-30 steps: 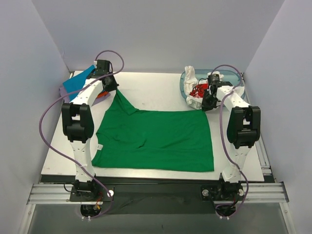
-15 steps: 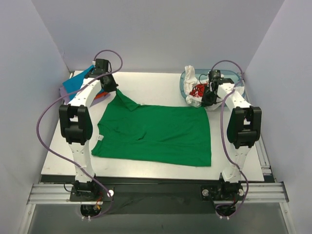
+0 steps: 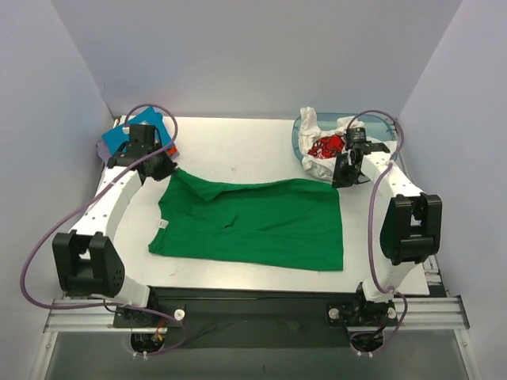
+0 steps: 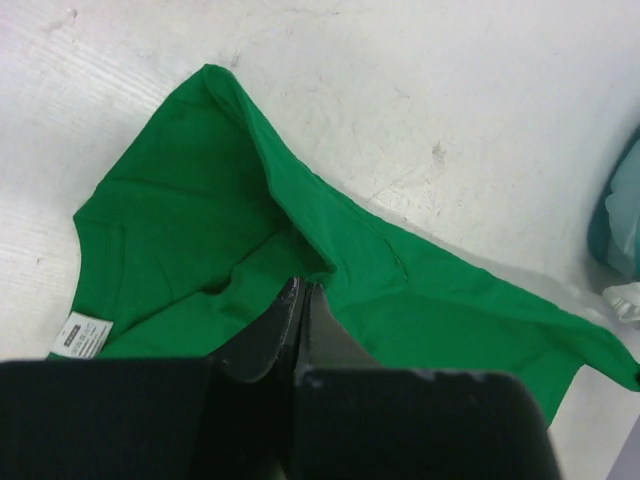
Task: Fold and stack the t-shirts
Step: Fold the other side of the tshirt into a rectangle
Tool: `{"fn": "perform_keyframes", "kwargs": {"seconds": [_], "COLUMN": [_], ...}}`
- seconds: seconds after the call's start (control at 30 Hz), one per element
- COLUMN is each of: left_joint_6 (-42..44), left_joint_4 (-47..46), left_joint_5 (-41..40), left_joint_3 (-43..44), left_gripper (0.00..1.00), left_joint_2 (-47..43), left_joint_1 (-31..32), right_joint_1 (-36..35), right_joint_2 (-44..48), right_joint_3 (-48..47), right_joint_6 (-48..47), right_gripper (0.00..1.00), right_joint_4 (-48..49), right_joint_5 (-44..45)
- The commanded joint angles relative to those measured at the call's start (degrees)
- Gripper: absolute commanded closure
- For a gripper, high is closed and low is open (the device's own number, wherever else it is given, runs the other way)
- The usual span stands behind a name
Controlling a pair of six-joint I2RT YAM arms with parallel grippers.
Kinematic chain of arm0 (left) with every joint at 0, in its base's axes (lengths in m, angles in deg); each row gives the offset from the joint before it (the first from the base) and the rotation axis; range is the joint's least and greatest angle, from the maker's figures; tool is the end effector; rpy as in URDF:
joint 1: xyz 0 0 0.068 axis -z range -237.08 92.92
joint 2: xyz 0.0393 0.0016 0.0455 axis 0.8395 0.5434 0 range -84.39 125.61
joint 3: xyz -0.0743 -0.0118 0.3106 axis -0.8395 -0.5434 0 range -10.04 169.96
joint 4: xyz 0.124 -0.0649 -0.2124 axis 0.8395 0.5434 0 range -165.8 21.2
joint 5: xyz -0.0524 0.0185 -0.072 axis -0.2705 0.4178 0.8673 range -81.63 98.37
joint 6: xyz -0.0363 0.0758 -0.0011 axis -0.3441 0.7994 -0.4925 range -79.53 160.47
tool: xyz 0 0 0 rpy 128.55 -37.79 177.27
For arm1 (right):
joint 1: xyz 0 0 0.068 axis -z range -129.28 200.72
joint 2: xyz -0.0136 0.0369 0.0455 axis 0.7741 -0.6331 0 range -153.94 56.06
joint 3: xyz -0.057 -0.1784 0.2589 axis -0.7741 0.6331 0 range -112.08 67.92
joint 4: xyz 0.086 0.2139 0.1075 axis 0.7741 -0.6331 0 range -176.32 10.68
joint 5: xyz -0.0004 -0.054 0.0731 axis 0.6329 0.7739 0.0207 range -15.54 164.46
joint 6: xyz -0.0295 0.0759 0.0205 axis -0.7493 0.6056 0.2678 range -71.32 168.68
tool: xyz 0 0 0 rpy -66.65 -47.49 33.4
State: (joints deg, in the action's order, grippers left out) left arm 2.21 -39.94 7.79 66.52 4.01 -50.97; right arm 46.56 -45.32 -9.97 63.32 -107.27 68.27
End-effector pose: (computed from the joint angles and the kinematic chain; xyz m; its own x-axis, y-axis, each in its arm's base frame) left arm 0.3534 -0.0372 0.3263 -0.6392 -0.5543 -0.5330 -0.3770 0.8300 -0.4110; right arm 0.4133 0.0381 0.2648 -0.7897 0.1944 -0.5819 0.0623 0.9690 0.2391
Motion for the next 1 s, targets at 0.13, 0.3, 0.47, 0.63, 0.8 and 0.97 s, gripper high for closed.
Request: {"fn": "perform_keyframes", "kwargs": {"seconds": [0.13,0.3,0.47,0.63,0.8,0.97], "left_joint_6": [-6.47,-8.49,-9.73,-10.34,-10.34,-10.34], "left_joint_4": [0.44,2.54,4.22,5.63,6.07,6.33], "left_joint_5": [0.14,-0.3,-0.56,-1.36,-0.3,0.23], "left_joint_3": [-10.96,-15.99,-19.07,-20.74,-22.67,-23.82], "left_gripper": [1.0,1.0,1.0,1.0,1.0,1.0], "left_joint_2": [-13.5,-22.12,-27.57,-30.48,-31.09,-32.24], "left_joint_1": [-0.48,-0.57,-0.66,-0.92,-1.1,-1.27], "right_joint_1": [-0.06,-0.58,-1.55,-4.01,-5.68,-7.17], "right_joint_2": [7.69,11.9,14.45,16.39,17.97,19.29], "right_joint_3": [7.74,12.22,15.04,18.64,21.11,22.86], "right_joint_6": [-0.92,-0.13,1.36,2.51,3.38,5.57], "right_gripper": [1.0,1.0,1.0,1.0,1.0,0.93], "right_joint_4": [-0.01,-0.01,-0.44,-0.71,-1.59,-3.52], "right_joint_5": [1.63,2.24,2.59,6.01,9.79,14.8]}}
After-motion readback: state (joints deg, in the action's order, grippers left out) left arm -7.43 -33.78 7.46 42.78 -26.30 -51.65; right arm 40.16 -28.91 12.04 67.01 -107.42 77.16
